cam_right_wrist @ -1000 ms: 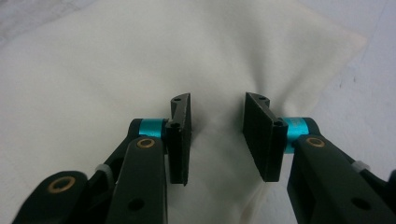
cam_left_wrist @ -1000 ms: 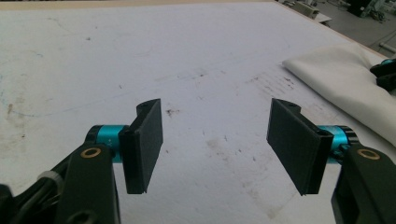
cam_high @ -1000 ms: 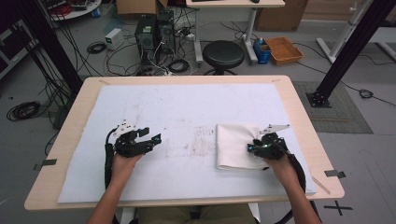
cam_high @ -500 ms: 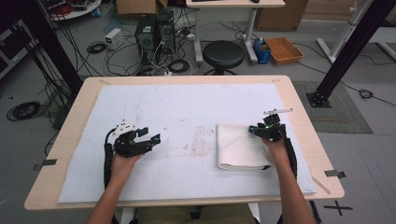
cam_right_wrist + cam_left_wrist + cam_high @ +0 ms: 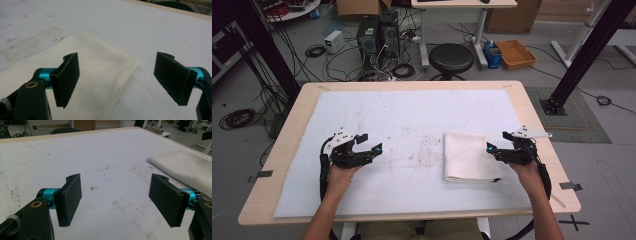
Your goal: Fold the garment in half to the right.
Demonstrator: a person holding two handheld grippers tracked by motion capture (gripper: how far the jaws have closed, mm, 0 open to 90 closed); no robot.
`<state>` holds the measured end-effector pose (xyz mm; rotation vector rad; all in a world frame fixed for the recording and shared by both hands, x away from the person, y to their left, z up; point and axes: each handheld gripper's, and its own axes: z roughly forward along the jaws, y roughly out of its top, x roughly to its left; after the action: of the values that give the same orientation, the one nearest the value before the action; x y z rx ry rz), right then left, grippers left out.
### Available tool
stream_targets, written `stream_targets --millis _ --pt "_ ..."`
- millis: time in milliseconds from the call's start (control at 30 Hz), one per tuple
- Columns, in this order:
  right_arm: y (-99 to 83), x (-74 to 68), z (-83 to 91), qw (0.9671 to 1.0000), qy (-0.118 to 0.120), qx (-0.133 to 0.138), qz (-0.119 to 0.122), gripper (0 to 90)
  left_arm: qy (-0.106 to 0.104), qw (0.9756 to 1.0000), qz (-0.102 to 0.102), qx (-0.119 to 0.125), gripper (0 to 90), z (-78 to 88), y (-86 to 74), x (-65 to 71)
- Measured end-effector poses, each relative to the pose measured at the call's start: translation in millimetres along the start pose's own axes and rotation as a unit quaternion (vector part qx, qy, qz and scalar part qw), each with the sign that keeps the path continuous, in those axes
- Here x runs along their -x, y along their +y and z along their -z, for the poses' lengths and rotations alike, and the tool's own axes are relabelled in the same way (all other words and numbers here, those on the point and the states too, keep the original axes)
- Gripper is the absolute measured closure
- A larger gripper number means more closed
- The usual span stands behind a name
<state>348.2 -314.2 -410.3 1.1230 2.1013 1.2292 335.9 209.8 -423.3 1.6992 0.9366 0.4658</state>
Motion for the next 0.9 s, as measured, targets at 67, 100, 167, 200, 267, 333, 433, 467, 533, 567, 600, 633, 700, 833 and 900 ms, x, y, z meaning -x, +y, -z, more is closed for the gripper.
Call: stream_targets --millis 67,100,167,200,267,333,433,467,533,567,600,633,700,833,900 --pt "-1.9 -1.6 6.6 0.9998 0.005 0.011 0.013 20.7 -0.004 1.0 -0.001 0.003 26.3 0.6 -0.1 -1.2" --pt "-3.4 -2.8 9.7 0.9997 0.002 0.015 0.017 20.7 -0.004 1.0 0.002 0.005 26.4 0.8 -0.3 -1.5" --pt "-6.7 -2.5 14.9 0.9995 -0.004 0.021 0.024 20.7 -0.002 1.0 0.003 0.006 26.3 1.3 -0.5 -2.5" --pt "-8.6 -1.9 17.2 0.9994 -0.01 0.024 0.023 20.6 -0.002 1.0 0.003 0.006 26.3 1.6 -0.6 -2.9" --pt "-12.1 0.2 21.8 0.999 -0.025 0.034 0.017 20.7 -0.001 1.0 -0.001 0.006 26.4 3.4 -0.7 -3.5" --pt "-14.6 3.0 25.9 0.9986 -0.034 0.041 0.005 20.7 0.0 0.9999 -0.002 0.01 26.4 5.2 -0.6 -4.0" --pt "-16.5 4.9 31.0 0.9979 -0.044 0.047 -0.002 20.6 -0.004 0.9999 -0.004 0.012 26.4 7.8 -0.4 -4.8" --pt "-16.9 5.6 32.4 0.9976 -0.047 0.05 -0.003 20.6 -0.004 0.9999 -0.006 0.013 26.4 8.3 -0.4 -4.8" --pt "-17.1 5.9 33.6 0.9973 -0.052 0.051 -0.008 20.6 -0.004 0.9999 -0.007 0.012 26.4 8.9 -0.4 -4.2" --pt "-17.4 6.1 33.7 0.9974 -0.05 0.051 -0.007 20.6 -0.005 0.9999 -0.009 0.011 26.4 9.3 -0.6 -3.9" --pt "-17.8 5.8 33.3 0.9975 -0.051 0.05 -0.008 20.6 -0.003 0.9999 -0.01 0.012 26.4 9.6 -1.1 -3.1" --pt "-18.0 5.3 32.9 0.9975 -0.052 0.047 -0.008 20.6 -0.004 0.9999 -0.012 0.01 26.4 10.1 -1.5 -2.6" --pt "-18.1 3.5 31.5 0.9977 -0.05 0.045 -0.01 20.6 -0.004 0.9999 -0.014 0.009 26.4 10.7 -2.8 -2.1" --pt "-16.6 1.4 29.0 0.9979 -0.048 0.044 -0.003 20.6 -0.003 0.9999 -0.014 0.004 26.4 11.2 -5.2 -2.6" --pt "-16.1 1.4 28.1 0.9979 -0.048 0.044 -0.002 20.6 -0.003 0.9999 -0.013 0.005 26.4 12.1 -5.6 -3.1"
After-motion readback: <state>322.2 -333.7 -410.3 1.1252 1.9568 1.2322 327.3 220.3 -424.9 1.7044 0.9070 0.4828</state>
